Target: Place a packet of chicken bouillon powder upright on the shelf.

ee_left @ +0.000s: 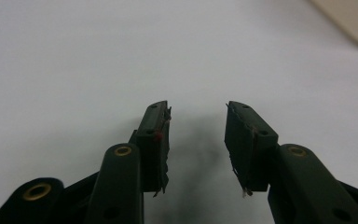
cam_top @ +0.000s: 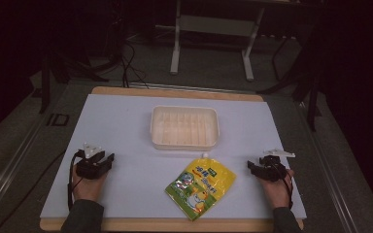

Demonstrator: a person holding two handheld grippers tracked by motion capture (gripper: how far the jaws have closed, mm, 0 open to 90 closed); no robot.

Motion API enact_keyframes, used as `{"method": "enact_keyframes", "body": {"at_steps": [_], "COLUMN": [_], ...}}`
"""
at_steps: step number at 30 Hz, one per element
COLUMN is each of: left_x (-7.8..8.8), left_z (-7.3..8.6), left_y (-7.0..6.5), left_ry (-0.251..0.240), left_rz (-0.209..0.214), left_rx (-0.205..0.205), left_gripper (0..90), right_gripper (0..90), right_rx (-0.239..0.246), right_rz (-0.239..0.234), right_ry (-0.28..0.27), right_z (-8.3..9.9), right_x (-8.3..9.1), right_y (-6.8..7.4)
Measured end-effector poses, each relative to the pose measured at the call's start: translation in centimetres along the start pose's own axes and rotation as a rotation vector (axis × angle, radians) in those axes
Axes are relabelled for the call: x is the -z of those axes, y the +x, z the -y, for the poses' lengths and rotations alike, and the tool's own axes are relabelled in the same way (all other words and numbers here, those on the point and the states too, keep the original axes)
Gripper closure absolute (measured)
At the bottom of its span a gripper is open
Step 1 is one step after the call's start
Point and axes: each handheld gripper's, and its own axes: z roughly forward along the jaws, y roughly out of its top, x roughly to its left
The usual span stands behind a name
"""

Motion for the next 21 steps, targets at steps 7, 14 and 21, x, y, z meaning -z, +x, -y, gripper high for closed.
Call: {"method": "enact_keyframes", "body": {"at_steps": [7,14,21], "left_x": [0.7,1.0,1.0], "left_z": [0.5,0.6,0.6], "left_y": [-0.3,-0.2,0.1], "left_ry": [0.027,0.000,-0.012], "left_rz": [0.022,-0.007,-0.015], "left_rx": [0.017,-0.003,0.013], "left_gripper": [57.3,55.4,54.5], "right_gripper": [42.3,35.8,31.9], "right_rx": [-0.014,-0.016,0.009], "right_rz": [-0.104,-0.269,-0.375], "right_ry": [-0.018,-0.026,-0.005], "right_z": [-0.1,-0.7,-1.1], "right_x": [2.2,3.3,3.6], "right_y": [0.1,1.4,3.3]}}
